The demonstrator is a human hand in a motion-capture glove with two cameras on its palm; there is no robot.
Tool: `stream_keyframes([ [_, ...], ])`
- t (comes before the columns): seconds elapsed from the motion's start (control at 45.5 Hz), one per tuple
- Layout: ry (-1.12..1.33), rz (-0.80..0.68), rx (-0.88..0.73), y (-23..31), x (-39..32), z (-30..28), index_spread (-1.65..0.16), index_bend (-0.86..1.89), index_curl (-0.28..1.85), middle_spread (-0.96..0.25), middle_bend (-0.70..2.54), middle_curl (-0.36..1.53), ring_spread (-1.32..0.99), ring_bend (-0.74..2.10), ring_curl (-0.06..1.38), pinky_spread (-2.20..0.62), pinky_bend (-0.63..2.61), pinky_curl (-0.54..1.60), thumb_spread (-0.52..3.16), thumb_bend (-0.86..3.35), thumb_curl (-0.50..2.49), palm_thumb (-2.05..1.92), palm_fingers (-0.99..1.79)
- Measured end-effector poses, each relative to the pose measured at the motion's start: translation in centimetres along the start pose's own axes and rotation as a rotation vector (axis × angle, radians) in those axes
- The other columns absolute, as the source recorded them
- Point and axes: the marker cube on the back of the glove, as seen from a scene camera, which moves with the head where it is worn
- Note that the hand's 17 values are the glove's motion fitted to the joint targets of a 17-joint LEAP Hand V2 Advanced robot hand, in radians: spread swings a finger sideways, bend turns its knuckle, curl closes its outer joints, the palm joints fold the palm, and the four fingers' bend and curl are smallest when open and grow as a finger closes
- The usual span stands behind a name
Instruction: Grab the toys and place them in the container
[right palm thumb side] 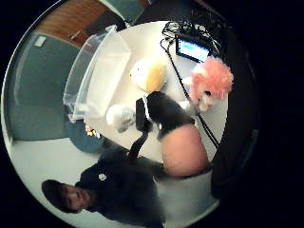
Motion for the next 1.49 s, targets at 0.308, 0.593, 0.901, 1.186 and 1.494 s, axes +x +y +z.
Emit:
stream_keyframes([
  [0.308, -0.053, 0.009, -0.049, -1.3, 0.1, 2.0, -0.28, 0.16, 0.28, 0.01, 0.19, 0.28, -0.03, 0.32, 0.19, 0.02, 0.73, 0.33, 1.41, -0.01, 0.27, 0.00, -0.01],
  [0.593, -0.059, 0.067, -0.108, -3.3, 1.4, 5.1, -0.29, 0.17, 0.29, 0.01, 0.19, 0.31, -0.02, 0.35, 0.21, 0.02, 0.75, 0.34, 1.40, 0.00, 0.29, 0.02, 0.00],
  [0.901, -0.050, 0.093, -0.205, -4.5, 2.3, 9.4, -0.32, 0.18, 0.31, 0.00, 0.14, 0.28, 0.01, 0.33, 0.22, 0.05, 0.92, 0.38, 1.39, 0.02, 0.32, 0.14, -0.02],
  [1.186, 0.036, 0.121, -0.214, -4.6, 2.3, 12.8, -0.31, 0.11, 0.28, 0.02, 0.11, 0.24, 0.03, 0.56, 0.28, 0.01, 1.16, 0.43, 1.34, 0.07, 0.37, 0.33, 0.07],
  [1.494, 0.045, 0.093, -0.090, -5.1, 2.2, 11.5, -0.31, 0.19, 0.32, -0.14, 0.43, 0.33, -0.26, 0.95, 0.40, -0.28, 1.04, 0.37, 1.15, 0.22, 0.53, 0.75, 0.76],
])
